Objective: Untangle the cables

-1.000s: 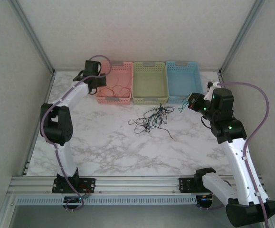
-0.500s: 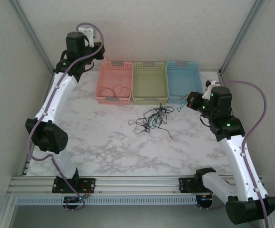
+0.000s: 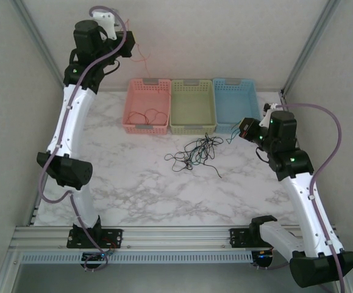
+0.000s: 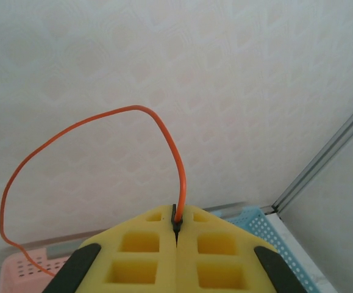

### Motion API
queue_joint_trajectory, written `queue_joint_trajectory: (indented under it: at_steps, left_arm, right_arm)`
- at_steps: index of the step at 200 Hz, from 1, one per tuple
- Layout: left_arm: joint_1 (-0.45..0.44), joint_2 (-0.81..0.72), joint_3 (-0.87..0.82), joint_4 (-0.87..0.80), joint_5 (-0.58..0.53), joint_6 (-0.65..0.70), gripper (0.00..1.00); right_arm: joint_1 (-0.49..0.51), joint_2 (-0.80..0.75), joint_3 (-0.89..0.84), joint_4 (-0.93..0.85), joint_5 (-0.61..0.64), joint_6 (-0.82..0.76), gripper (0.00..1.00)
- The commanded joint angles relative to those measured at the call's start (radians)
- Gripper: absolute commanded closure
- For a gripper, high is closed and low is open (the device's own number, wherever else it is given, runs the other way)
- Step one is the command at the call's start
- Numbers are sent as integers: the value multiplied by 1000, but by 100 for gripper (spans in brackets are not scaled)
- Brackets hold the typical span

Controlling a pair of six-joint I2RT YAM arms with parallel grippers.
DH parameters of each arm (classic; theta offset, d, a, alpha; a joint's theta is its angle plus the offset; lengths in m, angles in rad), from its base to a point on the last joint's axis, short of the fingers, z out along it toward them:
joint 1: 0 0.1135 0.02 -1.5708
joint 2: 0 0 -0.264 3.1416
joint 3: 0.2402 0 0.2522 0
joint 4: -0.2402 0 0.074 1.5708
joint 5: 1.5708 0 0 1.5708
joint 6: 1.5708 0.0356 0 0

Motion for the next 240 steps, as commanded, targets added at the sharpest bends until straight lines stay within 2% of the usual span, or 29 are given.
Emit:
queue_joint_trajectory:
  at_steps: [1, 28, 85, 134, 153, 194, 240]
  left_arm:
    - [-6, 32, 121, -10, 75, -49, 100]
    - [-11, 56, 227, -3, 132, -67, 100]
    - [-15, 7, 226, 13, 169, -84, 100]
    - [-19, -56, 228, 131, 300, -170, 100]
    - [-38, -96, 222, 114, 337, -136, 100]
    - [-50, -218, 94, 145, 276, -49, 100]
    - [-49, -139, 100, 8, 167, 57, 100]
  right_arm:
    - [-4, -3, -14, 33, -23, 8, 100]
    - [-4, 3, -20, 38, -28, 13, 100]
    - [-4, 83, 9, 101, -139, 45, 100]
    - [-3, 164, -6, 171, -200, 85, 100]
    - [-2, 192, -5, 186, -227, 93, 100]
    - [-3, 220, -18, 189, -233, 92, 100]
    - [-3, 216, -23, 182, -241, 90, 100]
